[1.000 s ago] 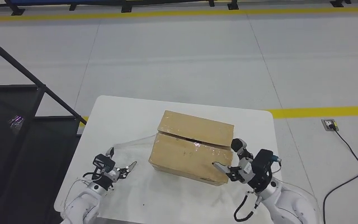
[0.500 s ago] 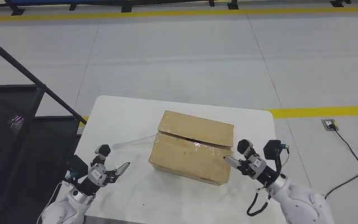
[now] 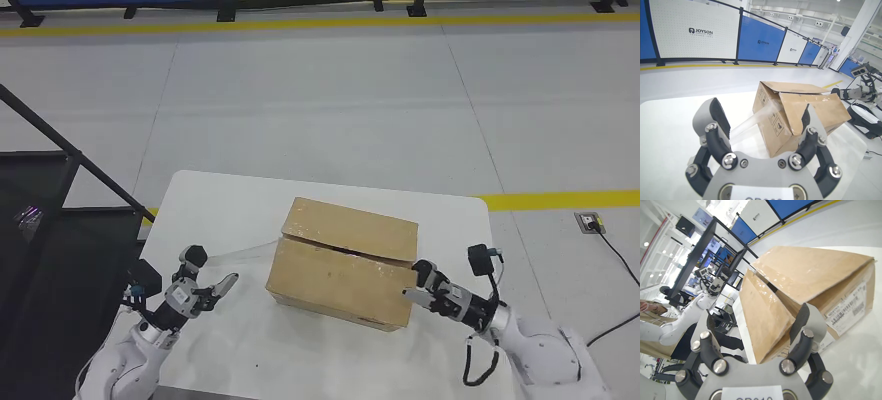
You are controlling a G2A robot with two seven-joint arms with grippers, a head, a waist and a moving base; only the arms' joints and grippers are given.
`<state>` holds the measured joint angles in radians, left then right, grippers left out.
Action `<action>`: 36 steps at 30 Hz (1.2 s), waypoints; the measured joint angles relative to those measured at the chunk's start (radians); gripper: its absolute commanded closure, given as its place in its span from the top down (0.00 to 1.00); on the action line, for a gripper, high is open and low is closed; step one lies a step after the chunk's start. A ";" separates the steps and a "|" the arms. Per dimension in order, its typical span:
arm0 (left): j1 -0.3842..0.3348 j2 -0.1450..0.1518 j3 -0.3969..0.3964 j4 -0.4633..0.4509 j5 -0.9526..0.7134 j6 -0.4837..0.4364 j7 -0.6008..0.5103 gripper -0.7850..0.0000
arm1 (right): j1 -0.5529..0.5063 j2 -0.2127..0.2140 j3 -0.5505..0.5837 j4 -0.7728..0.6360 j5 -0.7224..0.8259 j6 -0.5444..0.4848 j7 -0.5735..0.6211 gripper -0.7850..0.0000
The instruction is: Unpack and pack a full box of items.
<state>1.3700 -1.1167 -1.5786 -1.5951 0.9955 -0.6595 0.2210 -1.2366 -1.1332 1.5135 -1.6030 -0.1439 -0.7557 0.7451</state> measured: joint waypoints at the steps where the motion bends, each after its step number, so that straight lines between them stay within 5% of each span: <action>1: -0.002 -0.001 0.004 -0.002 -0.004 0.001 -0.002 1.00 | -0.007 0.004 0.003 -0.001 0.040 -0.047 0.021 1.00; 8: -0.023 -0.004 0.023 -0.018 -0.045 0.000 -0.003 1.00 | -0.062 0.043 -0.009 -0.085 0.171 -0.214 0.110 1.00; 18: -0.058 -0.005 0.051 -0.011 -0.052 -0.032 -0.048 1.00 | -0.151 0.145 -0.069 -0.252 -0.029 -0.257 0.063 1.00; 28: -0.082 0.013 0.074 0.049 0.091 -0.195 -0.181 1.00 | -0.131 0.201 -0.222 -0.284 -0.345 -0.257 0.042 1.00; 36: -0.099 0.024 0.088 0.103 0.177 -0.258 -0.212 1.00 | -0.030 0.197 -0.272 -0.185 -0.109 -0.223 -0.110 1.00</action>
<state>1.2709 -1.0925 -1.4902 -1.4916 1.1723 -0.9177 0.0086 -1.2663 -0.9360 1.2416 -1.7880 -0.2526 -0.9783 0.6352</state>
